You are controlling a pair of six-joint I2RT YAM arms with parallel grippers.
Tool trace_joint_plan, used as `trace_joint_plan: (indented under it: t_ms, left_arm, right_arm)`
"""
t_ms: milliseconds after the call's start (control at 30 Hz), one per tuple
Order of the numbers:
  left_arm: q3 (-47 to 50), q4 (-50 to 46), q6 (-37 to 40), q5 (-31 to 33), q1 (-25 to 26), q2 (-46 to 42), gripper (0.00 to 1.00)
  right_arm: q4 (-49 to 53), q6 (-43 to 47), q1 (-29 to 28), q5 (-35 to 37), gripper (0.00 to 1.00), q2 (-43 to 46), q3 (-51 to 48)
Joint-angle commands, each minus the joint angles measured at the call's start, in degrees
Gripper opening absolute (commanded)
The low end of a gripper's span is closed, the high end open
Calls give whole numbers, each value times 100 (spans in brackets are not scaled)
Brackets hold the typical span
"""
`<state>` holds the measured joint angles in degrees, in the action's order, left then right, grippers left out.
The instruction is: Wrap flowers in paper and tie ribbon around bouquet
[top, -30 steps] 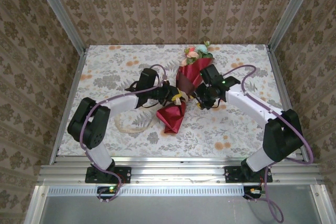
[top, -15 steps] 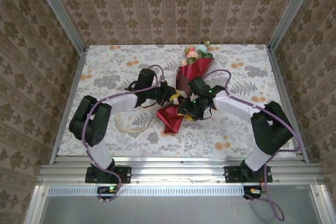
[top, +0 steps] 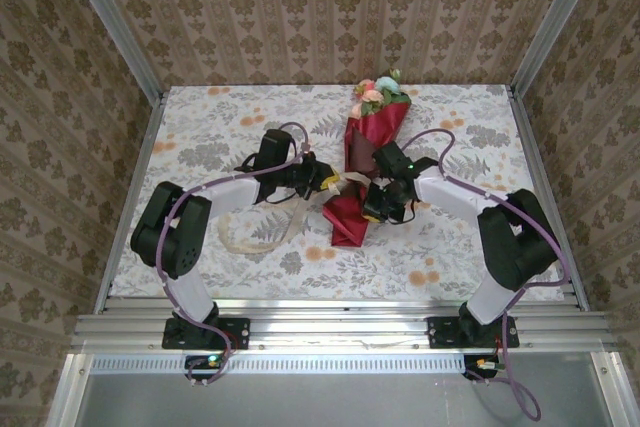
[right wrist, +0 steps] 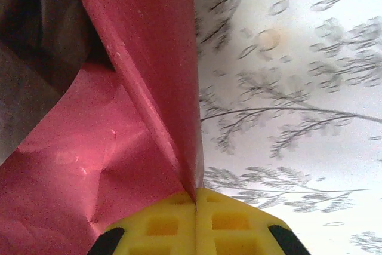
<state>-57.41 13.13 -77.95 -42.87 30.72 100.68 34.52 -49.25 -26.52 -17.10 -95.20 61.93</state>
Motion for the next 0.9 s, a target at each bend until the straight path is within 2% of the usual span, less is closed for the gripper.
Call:
trace_joint_plan:
  t_ms: [0, 233, 333, 400, 600, 867]
  left_arm:
    - [-49, 598, -503, 29, 51, 101, 0]
    - [-365, 947, -868, 180, 140, 528, 0]
    - [-386, 1128, -1013, 185, 145, 637, 0]
    - [-375, 1349, -1160, 173, 145, 697, 0]
    - [-338, 1558, -1293, 170, 187, 659, 0]
    - [-283, 1710, -1432, 190, 224, 545, 0]
  right_arm:
    - [527, 468, 187, 319, 0, 195, 167]
    - [1182, 1123, 442, 626, 0, 207, 372]
    - [1326, 1109, 442, 799, 22, 331, 439]
    - [1410, 978, 437, 910, 30, 485, 515]
    - [1718, -180, 437, 1373, 34, 740, 1036]
    - [1269, -2430, 449, 1082, 32, -240, 1853]
